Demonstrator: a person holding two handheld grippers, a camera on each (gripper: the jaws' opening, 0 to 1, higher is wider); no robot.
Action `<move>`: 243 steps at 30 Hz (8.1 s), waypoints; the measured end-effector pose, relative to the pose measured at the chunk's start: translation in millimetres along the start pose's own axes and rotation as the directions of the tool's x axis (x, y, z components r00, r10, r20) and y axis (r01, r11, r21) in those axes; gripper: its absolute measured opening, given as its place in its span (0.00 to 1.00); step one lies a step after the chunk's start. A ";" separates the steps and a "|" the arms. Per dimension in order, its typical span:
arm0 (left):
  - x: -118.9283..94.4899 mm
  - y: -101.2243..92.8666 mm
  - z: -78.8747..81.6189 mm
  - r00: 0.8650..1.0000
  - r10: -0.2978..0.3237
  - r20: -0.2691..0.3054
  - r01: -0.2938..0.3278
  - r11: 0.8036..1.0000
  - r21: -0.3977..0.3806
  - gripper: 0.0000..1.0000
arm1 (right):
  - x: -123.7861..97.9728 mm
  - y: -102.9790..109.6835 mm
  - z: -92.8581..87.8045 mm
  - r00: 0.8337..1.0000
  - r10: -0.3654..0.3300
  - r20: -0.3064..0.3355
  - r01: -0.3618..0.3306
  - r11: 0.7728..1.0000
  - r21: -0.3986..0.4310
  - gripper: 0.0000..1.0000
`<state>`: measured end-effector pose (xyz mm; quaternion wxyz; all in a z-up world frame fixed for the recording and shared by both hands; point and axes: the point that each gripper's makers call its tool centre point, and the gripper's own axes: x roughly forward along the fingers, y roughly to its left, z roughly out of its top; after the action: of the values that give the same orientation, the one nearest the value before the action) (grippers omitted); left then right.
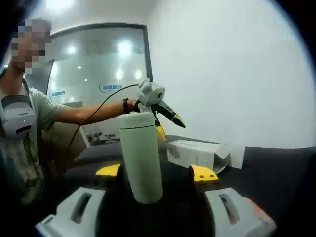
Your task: Assemble the cup parts correctly, then place the assembled cup into the box.
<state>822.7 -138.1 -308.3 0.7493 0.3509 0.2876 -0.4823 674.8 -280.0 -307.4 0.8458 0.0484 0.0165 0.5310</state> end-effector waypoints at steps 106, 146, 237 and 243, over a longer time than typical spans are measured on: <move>88.1 -8.8 -12.8 0.916 -0.101 -0.389 0.157 0.981 0.114 0.51 | 6.5 1.3 -2.4 0.999 0.028 0.022 -0.029 0.998 0.059 0.42; -132.1 -11.9 69.2 0.723 0.095 0.684 0.067 0.976 -0.207 0.49 | -1.6 -5.2 2.1 0.997 0.028 0.071 -0.036 0.993 0.109 0.42; -212.2 -135.2 -18.7 0.576 0.632 0.519 -0.254 0.741 -0.621 0.41 | 65.0 85.2 110.8 0.947 -0.318 0.037 0.320 0.932 -0.172 0.37; -198.5 -133.5 -12.6 0.580 0.691 0.430 -0.385 0.699 -0.603 0.44 | 66.1 87.1 96.6 0.962 -0.272 0.024 0.271 0.939 -0.213 0.37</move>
<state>624.7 -63.1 -196.1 0.9712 0.0587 -0.0027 -0.2308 633.1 -189.2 -201.0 0.9112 -0.0475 -0.0318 0.4081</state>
